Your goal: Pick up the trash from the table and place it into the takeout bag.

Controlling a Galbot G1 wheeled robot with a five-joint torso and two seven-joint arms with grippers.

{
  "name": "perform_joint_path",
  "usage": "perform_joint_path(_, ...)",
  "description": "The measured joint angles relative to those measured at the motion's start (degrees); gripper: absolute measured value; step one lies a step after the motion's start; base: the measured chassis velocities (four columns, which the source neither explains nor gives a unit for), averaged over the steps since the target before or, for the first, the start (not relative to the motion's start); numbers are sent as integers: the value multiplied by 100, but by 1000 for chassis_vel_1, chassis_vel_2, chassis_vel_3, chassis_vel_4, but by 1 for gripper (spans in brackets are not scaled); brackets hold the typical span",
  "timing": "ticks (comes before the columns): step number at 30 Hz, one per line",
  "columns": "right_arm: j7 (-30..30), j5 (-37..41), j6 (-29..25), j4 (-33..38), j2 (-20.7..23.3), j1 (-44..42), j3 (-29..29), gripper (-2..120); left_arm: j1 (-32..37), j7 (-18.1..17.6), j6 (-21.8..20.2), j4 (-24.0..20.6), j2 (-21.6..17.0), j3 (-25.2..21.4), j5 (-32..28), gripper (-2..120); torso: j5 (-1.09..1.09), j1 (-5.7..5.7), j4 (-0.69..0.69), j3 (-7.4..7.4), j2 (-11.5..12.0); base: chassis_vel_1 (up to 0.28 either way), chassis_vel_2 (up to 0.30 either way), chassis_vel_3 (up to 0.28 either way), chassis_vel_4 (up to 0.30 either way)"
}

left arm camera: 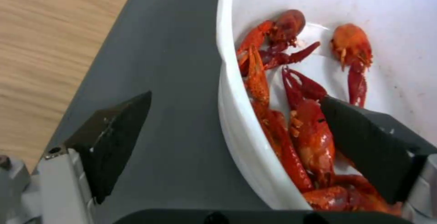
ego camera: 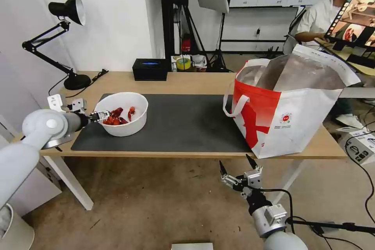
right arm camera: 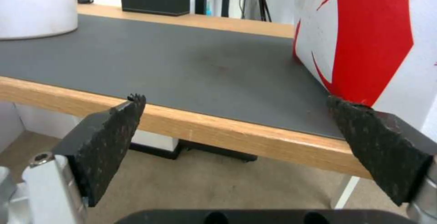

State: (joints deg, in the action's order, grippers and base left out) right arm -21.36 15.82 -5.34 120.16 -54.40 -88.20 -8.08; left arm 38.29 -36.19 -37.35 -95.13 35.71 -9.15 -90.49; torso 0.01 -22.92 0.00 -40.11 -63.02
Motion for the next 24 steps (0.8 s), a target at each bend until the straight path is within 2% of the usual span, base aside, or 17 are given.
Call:
perform_joint_path(8,0,0,0,0,0,0,0,100,-79,-141,56,55,57,104,13,99,1,1,1,1,-1,0,0,0,0)
perform_joint_path(10,0,0,0,0,0,0,0,100,-119,-219,118,64,82,158,15,90,1,1,0,1,-1,0,0,0,0)
perform_joint_path(12,0,0,0,0,0,0,0,100,-140,-257,171,64,90,189,16,87,1,1,1,1,-1,0,0,0,0)
perform_joint_path(14,0,0,0,0,0,0,0,100,-164,-286,301,55,89,244,18,75,-1,0,1,1,-1,0,0,0,0)
perform_joint_path(16,0,0,0,0,0,0,0,100,-169,-289,337,46,82,259,18,72,-1,1,0,1,-1,0,0,0,0)
perform_joint_path(18,0,0,0,0,0,0,0,100,-179,-289,388,34,57,287,16,60,-2,1,0,0,-1,0,0,0,0)
perform_joint_path(20,0,0,0,0,0,0,0,100,-181,-290,393,30,50,292,15,59,-2,1,0,0,-1,0,0,0,0)
perform_joint_path(21,0,0,0,0,0,0,0,100,-180,-290,399,1,9,320,12,50,-2,0,0,0,0,0,0,0,0)
perform_joint_path(22,0,0,0,0,0,0,0,100,-180,-290,399,1,9,320,12,50,-2,0,0,0,0,0,0,0,0)
perform_joint_path(24,0,0,0,0,0,0,0,100,-157,-280,417,-55,-31,342,11,40,-1,1,1,0,-1,0,0,0,0)
